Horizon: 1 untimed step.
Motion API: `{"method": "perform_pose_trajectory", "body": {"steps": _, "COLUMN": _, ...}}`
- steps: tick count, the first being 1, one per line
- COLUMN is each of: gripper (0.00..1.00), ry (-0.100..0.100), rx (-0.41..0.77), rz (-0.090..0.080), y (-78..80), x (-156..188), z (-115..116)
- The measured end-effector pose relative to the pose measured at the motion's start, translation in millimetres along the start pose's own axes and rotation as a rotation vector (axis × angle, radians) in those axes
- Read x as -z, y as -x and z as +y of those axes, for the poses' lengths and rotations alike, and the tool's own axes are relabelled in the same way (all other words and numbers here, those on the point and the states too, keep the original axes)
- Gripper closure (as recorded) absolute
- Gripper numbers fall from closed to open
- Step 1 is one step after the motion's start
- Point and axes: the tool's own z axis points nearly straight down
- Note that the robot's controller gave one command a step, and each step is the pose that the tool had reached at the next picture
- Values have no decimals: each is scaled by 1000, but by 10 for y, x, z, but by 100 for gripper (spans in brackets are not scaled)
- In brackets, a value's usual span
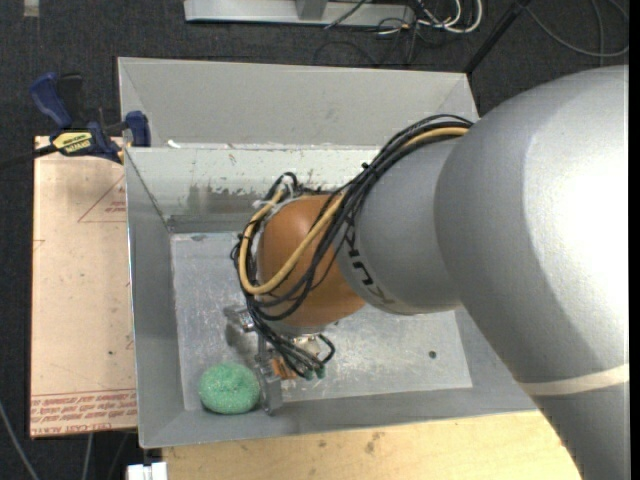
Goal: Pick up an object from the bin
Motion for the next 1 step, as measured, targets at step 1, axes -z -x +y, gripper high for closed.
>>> {"method": "perform_pose_trajectory", "body": {"steps": 1, "gripper": 100, "ry": 4, "rx": 83, "rz": 5, "y": -15, "x": -14, "z": 225}}
